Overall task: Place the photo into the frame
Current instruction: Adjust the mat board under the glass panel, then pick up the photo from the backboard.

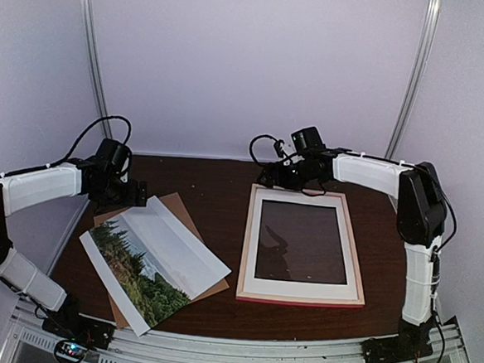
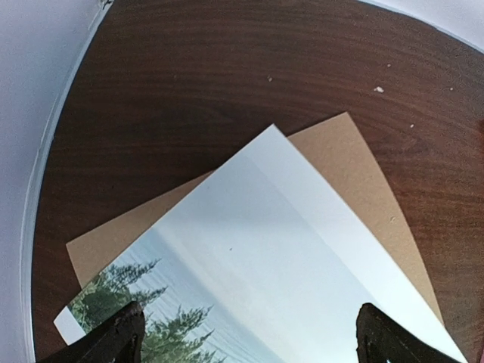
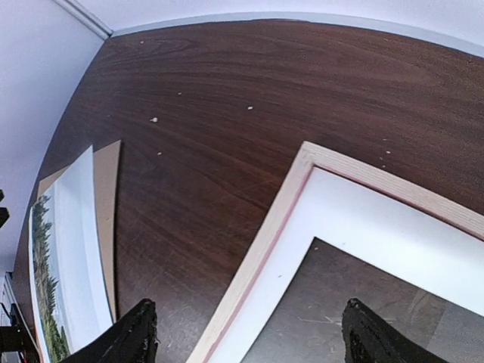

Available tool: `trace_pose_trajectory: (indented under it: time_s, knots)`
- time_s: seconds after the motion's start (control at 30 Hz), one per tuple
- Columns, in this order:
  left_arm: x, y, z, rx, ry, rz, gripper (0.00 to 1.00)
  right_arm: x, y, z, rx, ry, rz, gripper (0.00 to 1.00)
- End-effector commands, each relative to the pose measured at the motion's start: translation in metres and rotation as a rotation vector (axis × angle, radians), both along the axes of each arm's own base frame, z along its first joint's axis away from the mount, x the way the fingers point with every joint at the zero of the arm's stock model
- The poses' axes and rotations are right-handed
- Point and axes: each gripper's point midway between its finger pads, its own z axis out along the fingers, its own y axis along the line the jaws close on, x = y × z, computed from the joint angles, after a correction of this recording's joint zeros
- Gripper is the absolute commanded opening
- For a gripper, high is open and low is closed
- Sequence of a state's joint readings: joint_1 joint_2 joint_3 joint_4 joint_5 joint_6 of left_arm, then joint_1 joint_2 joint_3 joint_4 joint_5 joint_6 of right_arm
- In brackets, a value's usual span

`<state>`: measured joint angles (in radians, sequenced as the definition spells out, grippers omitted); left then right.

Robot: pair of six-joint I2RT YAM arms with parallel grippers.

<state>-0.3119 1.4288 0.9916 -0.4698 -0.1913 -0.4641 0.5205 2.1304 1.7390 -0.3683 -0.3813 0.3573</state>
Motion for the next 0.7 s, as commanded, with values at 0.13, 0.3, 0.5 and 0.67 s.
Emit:
trace_pose_trajectory:
  time_s: [0.13,0.3,0.5,0.67]
  knots:
    - [-0.022,0.019,-0.026,-0.129,0.071,0.069,0.98,-0.073,0.054,0.009,-0.042,0.007,0.185,0.84]
    - [-0.042,0.033,-0.036,-0.187,0.104,0.133,0.98,-0.111,0.098,-0.004,-0.038,0.043,0.299,0.83]
    - [-0.076,0.039,-0.043,-0.188,0.142,0.157,0.98,-0.154,0.141,-0.031,-0.083,0.102,0.427,0.82]
    - [-0.104,0.042,-0.057,-0.222,0.192,0.202,0.98,-0.179,0.147,-0.055,-0.162,0.153,0.486,0.80]
